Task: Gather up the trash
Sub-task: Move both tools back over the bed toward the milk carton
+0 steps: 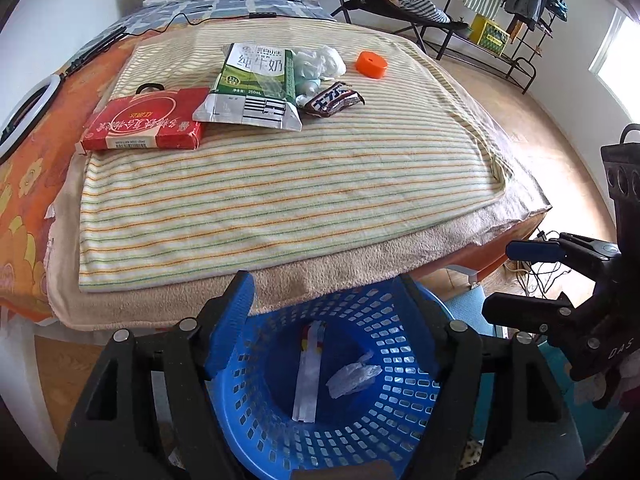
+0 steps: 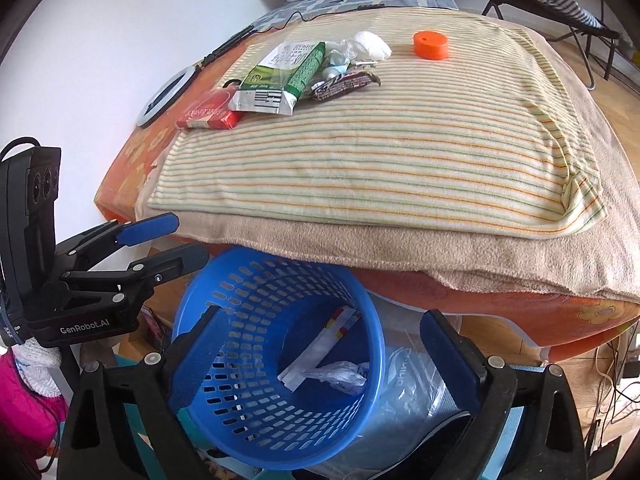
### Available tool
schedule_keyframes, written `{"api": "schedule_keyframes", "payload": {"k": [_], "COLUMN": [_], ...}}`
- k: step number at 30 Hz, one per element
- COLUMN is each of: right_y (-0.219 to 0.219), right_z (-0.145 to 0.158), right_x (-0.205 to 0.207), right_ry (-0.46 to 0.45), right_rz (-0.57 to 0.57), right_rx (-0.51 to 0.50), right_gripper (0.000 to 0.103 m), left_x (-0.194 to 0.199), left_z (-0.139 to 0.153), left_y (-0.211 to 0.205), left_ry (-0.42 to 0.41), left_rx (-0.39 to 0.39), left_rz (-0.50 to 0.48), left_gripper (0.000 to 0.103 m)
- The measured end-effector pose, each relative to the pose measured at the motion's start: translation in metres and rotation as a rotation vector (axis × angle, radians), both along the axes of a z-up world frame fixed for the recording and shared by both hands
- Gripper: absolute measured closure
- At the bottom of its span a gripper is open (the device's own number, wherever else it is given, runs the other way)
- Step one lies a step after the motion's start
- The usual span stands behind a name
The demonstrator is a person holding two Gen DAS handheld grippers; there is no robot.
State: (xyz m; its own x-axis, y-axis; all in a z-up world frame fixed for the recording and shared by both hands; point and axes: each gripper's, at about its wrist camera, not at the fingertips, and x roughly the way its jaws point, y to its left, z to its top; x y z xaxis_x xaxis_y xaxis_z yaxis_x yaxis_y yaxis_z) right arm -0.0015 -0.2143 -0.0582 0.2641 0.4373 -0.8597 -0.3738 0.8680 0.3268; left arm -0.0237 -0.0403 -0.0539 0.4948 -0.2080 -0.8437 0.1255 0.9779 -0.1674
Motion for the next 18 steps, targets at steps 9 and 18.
{"api": "schedule_keyframes", "payload": {"k": [9, 18], "right_y": [-0.008, -0.026], "right_z": [0.033, 0.033], "right_x": [0.049, 0.118], "right_ry": [-0.081, -0.035], "right_rz": [-0.057, -0.191], "right_rx": [0.049, 0.187], "right_gripper": [0.004, 0.005], "left_x": [0.047, 0.116], "left_z": [0.030, 0.030], "left_y": [0.009, 0.025], "left_ry": [-0.070, -0.042], "left_rx": [0.023, 0.023], "left_rz": [0.014, 0.042], "left_gripper": [0.021, 0.019]}}
